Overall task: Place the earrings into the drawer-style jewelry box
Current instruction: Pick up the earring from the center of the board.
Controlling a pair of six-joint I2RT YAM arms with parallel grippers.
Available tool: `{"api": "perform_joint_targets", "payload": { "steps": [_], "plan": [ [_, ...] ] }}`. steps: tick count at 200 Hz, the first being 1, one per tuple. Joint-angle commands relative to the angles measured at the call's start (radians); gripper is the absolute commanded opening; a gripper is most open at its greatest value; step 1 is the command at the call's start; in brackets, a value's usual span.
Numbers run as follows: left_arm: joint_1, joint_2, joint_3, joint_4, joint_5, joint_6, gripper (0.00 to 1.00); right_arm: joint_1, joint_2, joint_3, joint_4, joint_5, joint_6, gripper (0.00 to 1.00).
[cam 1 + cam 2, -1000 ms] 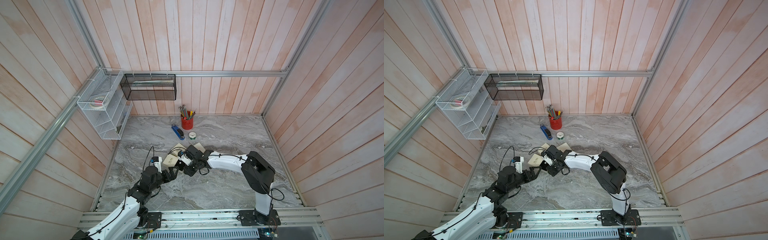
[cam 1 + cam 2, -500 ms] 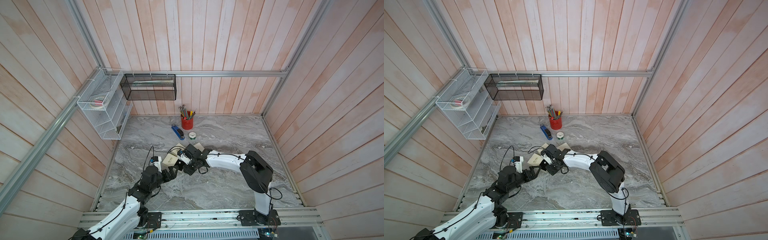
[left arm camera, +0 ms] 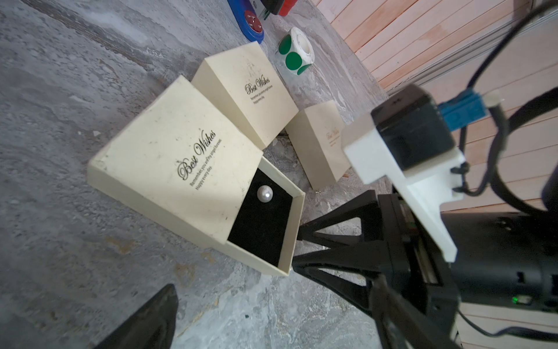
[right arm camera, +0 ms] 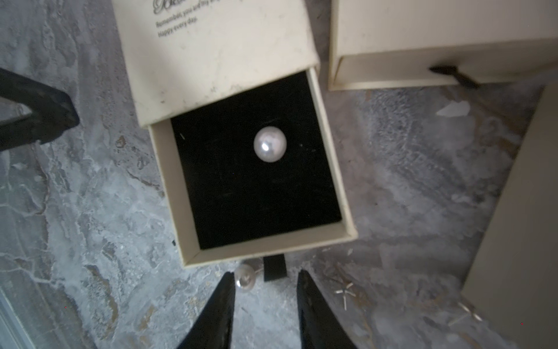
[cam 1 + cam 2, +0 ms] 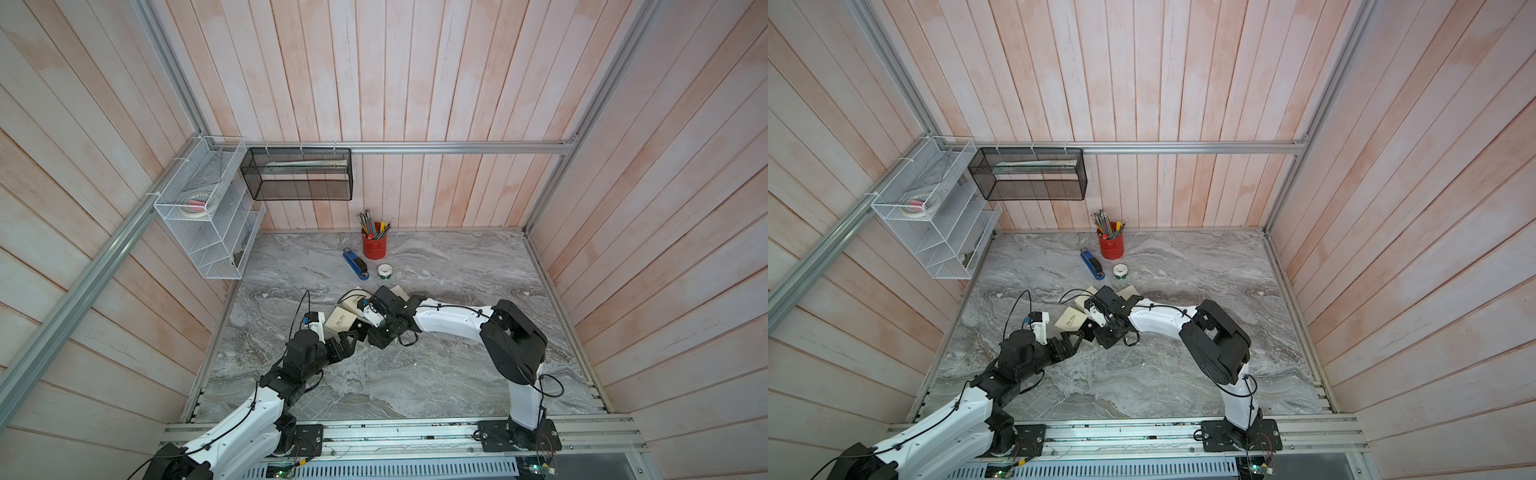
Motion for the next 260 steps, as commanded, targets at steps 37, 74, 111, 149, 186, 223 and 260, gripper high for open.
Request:
{"api": "perform_joint_targets", "payload": {
  "steps": [37, 74, 111, 149, 186, 223, 260],
  "plan": [
    [0.006, -0.008, 0.008, 0.021, 0.007, 0.009, 1.00, 0.014, 0.044, 0.011, -0.027, 0.015, -0.008, 0.37],
    [0.009, -0.015, 0.005, 0.012, 0.009, 0.012, 1.00, 0.022, 0.045, 0.012, -0.018, 0.010, -0.034, 0.37],
    [0.014, -0.022, 0.003, 0.015, 0.010, 0.011, 1.00, 0.026, 0.060, 0.022, -0.021, 0.024, -0.043, 0.37],
    [0.019, -0.019, 0.004, 0.014, 0.013, 0.014, 1.00, 0.026, 0.072, 0.041, -0.024, 0.022, -0.046, 0.37],
    [0.025, -0.015, 0.004, 0.016, 0.023, 0.015, 1.00, 0.031, 0.083, 0.056, -0.029, 0.018, -0.045, 0.35],
    [0.029, -0.024, 0.002, 0.012, 0.024, 0.015, 1.00, 0.031, 0.091, 0.066, -0.036, 0.018, -0.042, 0.32],
    [0.034, -0.021, 0.003, 0.017, 0.028, 0.016, 1.00, 0.030, 0.094, 0.069, -0.055, 0.047, -0.048, 0.32]
  ]
}}
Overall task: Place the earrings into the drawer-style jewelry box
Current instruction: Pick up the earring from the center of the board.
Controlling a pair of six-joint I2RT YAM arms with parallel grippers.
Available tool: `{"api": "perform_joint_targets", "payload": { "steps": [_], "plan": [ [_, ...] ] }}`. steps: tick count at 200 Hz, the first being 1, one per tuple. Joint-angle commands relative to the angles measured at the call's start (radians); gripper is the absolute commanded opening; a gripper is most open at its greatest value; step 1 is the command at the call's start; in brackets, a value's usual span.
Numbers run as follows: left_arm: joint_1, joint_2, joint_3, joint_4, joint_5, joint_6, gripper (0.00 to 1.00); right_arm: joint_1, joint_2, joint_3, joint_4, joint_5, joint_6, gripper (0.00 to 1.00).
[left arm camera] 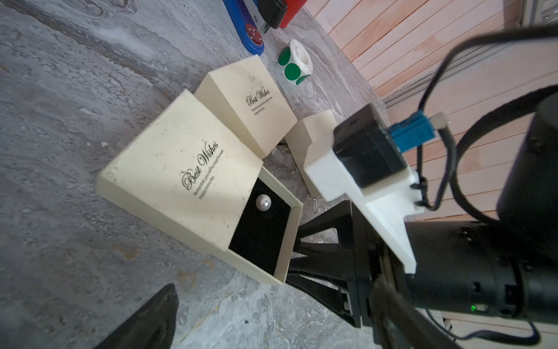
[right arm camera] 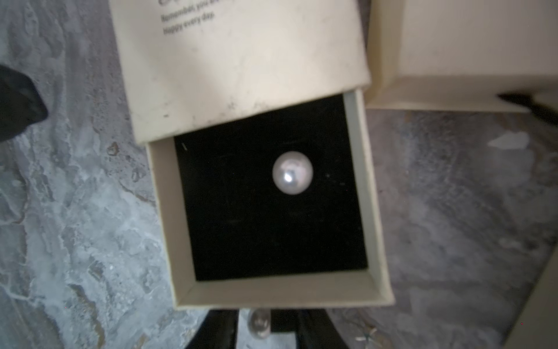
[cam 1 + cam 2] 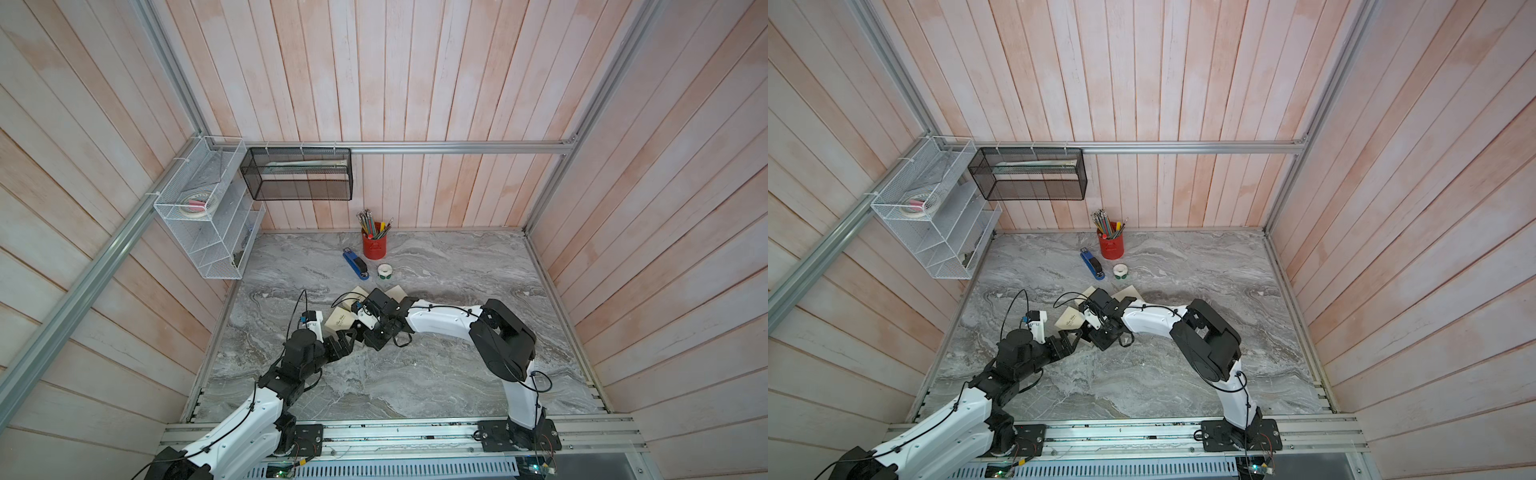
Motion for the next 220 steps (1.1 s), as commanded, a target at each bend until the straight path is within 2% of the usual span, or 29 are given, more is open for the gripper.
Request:
{"api": "perform_joint_targets", "payload": {
  "steps": [1, 77, 130, 220],
  "plan": [
    [0.009, -0.006, 0.004, 0.015, 0.017, 0.016, 1.00, 0.007, 0.030, 0.015, -0.054, 0.036, -0.013, 0.32],
    [0.014, 0.006, 0.007, 0.024, 0.031, 0.021, 1.00, 0.008, 0.016, 0.000, -0.082, 0.054, -0.005, 0.32],
    [0.019, 0.007, 0.005, 0.027, 0.030, 0.023, 1.00, 0.009, -0.013, -0.035, -0.094, 0.070, 0.007, 0.35],
    [0.022, 0.011, 0.000, 0.033, 0.037, 0.026, 1.00, 0.010, -0.029, -0.065, -0.098, 0.069, 0.019, 0.34]
  ]
}}
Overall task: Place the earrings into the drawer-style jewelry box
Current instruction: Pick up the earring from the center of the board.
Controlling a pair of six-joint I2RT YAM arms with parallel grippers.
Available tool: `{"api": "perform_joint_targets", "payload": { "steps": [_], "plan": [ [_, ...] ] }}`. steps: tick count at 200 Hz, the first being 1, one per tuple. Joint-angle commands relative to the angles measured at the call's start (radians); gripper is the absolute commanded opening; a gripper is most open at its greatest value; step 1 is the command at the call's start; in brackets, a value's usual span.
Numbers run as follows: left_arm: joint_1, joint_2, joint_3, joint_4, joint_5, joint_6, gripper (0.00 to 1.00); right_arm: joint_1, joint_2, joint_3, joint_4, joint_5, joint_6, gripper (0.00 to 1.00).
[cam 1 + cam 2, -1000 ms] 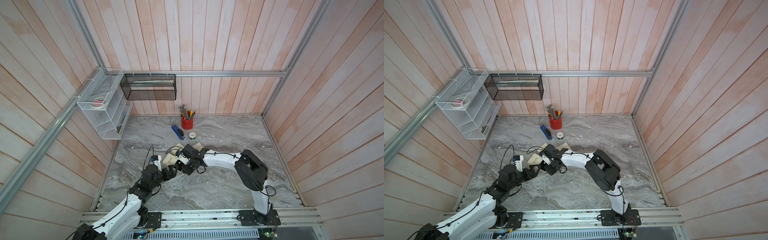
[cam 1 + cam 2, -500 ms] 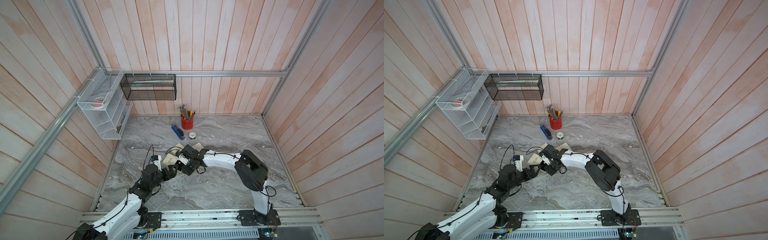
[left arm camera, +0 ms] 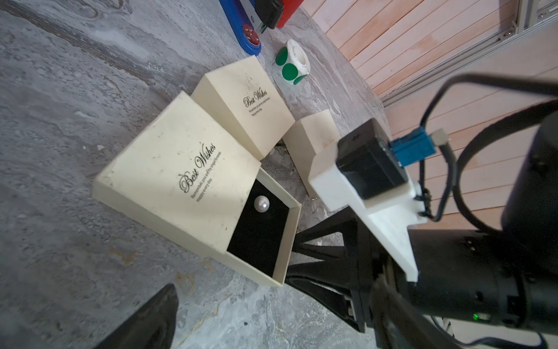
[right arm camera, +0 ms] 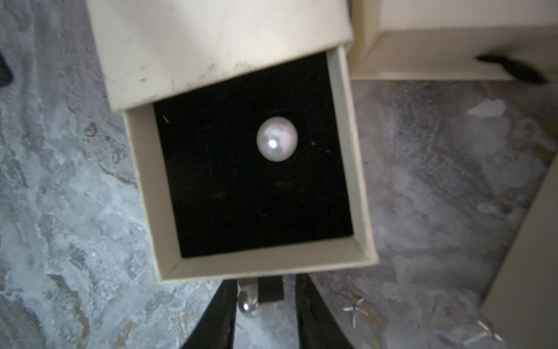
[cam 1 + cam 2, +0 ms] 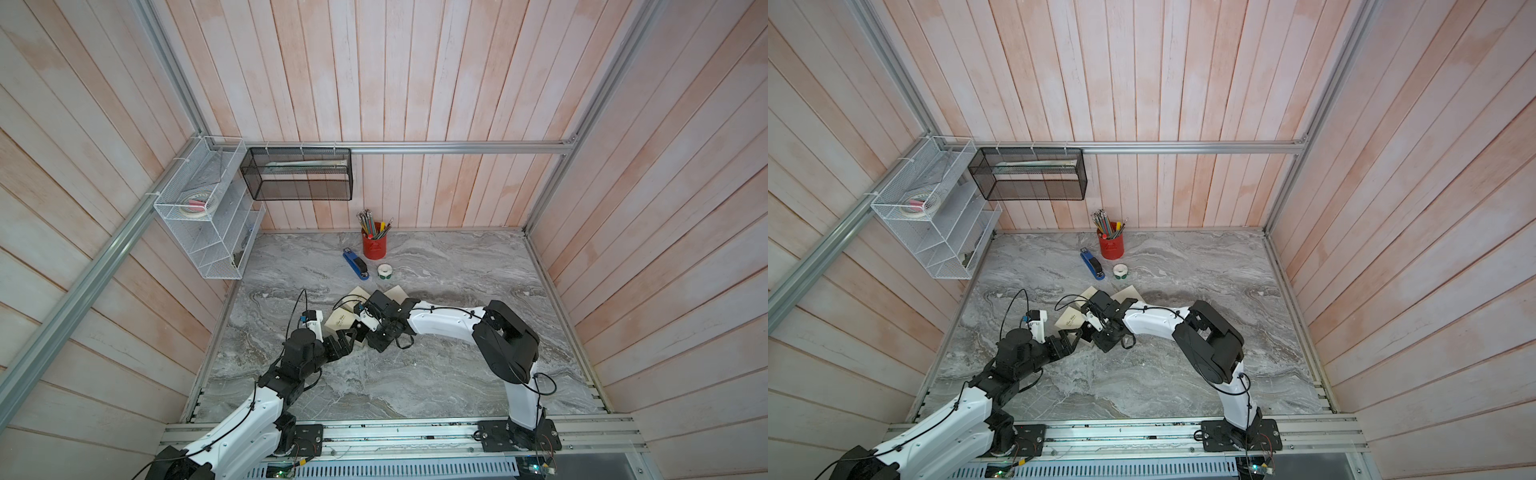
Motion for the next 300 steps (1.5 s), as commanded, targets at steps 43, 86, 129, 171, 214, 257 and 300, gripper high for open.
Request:
{"api": "perform_joint_targets", "payload": {
  "steps": [43, 86, 129, 171, 214, 257, 300],
  "plan": [
    [0.009, 0.007, 0.003, 0.026, 0.018, 0.016, 1.00, 0.004, -0.010, -0.042, -0.077, 0.024, 0.018, 0.32],
    [0.009, 0.019, 0.004, 0.034, 0.023, 0.019, 1.00, 0.004, -0.019, -0.059, -0.075, 0.028, 0.024, 0.31],
    [0.010, 0.020, 0.001, 0.040, 0.024, 0.018, 1.00, 0.004, -0.020, -0.058, -0.075, 0.032, 0.024, 0.26],
    [0.010, 0.024, 0.002, 0.041, 0.025, 0.018, 1.00, 0.004, -0.014, -0.052, -0.074, 0.029, 0.026, 0.22],
    [0.013, 0.025, 0.000, 0.040, 0.023, 0.018, 1.00, 0.004, -0.024, -0.062, -0.075, 0.033, 0.029, 0.20],
    [0.024, 0.027, 0.006, 0.041, 0.022, 0.016, 1.00, 0.002, -0.062, -0.084, -0.046, 0.025, 0.024, 0.13],
    [0.052, 0.037, 0.025, 0.038, 0.049, 0.033, 1.00, -0.001, -0.161, -0.159, 0.052, -0.013, -0.025, 0.02]
  ]
}}
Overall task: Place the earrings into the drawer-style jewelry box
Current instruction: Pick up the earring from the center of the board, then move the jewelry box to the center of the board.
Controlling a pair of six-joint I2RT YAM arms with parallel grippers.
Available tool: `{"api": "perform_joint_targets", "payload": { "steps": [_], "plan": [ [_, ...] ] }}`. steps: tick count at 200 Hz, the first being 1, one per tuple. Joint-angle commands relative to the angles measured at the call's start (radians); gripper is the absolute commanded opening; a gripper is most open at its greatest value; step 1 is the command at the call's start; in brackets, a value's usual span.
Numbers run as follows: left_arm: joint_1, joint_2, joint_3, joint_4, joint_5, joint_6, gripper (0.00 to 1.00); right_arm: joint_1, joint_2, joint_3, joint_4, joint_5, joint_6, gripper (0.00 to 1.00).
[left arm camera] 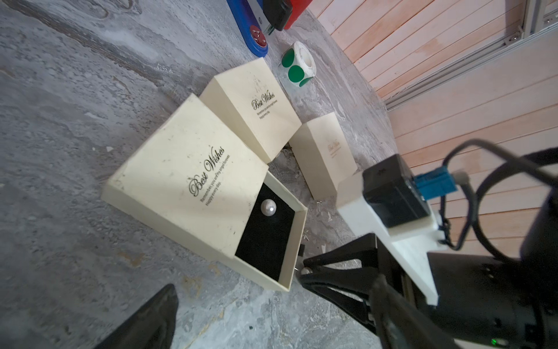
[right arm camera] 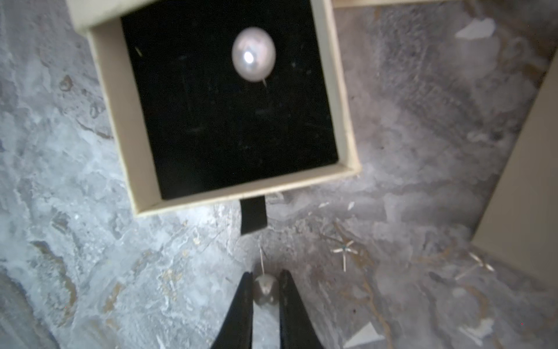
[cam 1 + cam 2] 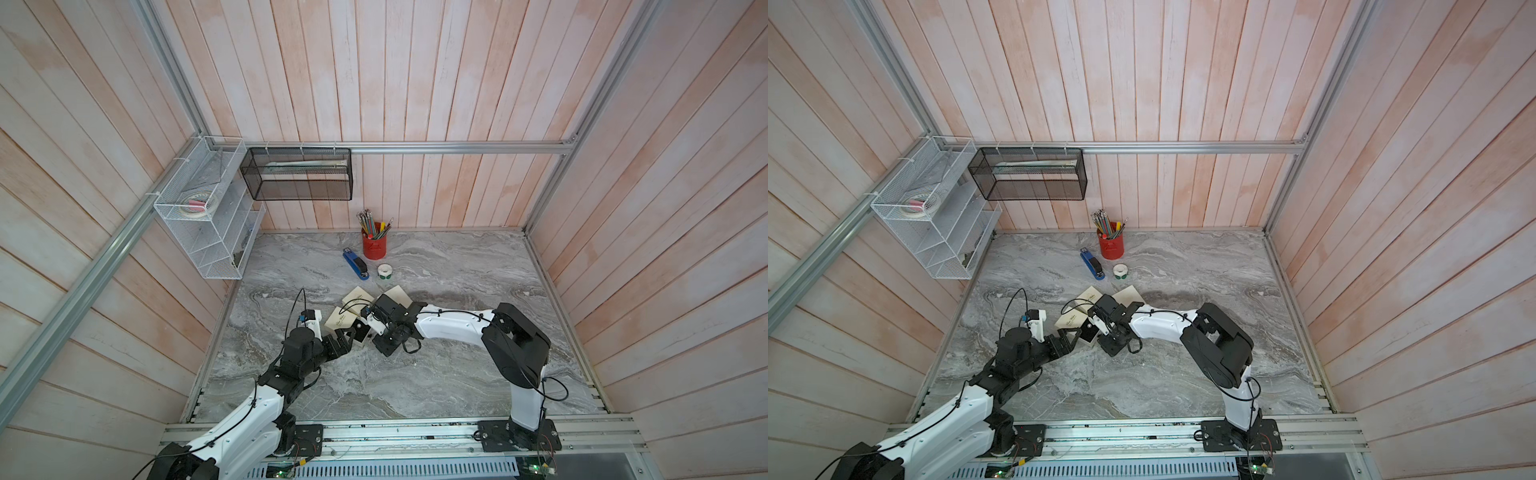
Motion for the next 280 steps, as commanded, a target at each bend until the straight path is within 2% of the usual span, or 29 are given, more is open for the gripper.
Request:
{"api": "perform_joint_targets", "payload": {
  "steps": [1, 29, 75, 105, 148, 183, 224, 252, 280],
  "plan": [
    [0.016, 0.007, 0.025, 0.018, 0.026, 0.030, 1.00, -0.001, -0.071, -0.042, 0.043, -0.028, -0.043, 0.02],
    [0.027, 0.020, 0.036, 0.024, 0.065, 0.049, 1.00, -0.018, -0.153, -0.132, 0.135, -0.038, -0.124, 0.00],
    [0.032, 0.062, 0.035, 0.079, 0.173, 0.085, 1.00, -0.068, -0.242, -0.209, 0.209, -0.179, -0.258, 0.00],
    [0.032, 0.096, 0.029, 0.107, 0.201, 0.095, 1.00, -0.072, -0.233, -0.205, 0.177, -0.224, -0.318, 0.00],
    [0.032, 0.130, 0.022, 0.128, 0.225, 0.102, 1.00, -0.105, -0.161, -0.129, 0.080, -0.381, -0.310, 0.00],
    [0.049, 0.128, 0.001, 0.142, 0.180, 0.065, 1.00, -0.106, -0.091, -0.025, -0.020, -0.292, -0.259, 0.00],
    [0.165, 0.130, -0.056, 0.273, 0.229, -0.016, 1.00, -0.103, -0.032, 0.123, -0.172, -0.179, -0.250, 0.00],
    [0.239, 0.173, -0.002, 0.225, 0.209, 0.030, 0.99, -0.102, 0.030, 0.235, -0.277, -0.117, -0.221, 0.00],
    [0.266, 0.259, 0.137, 0.089, 0.110, 0.144, 0.99, -0.102, 0.034, 0.270, -0.289, -0.085, -0.181, 0.00]
  ]
}}
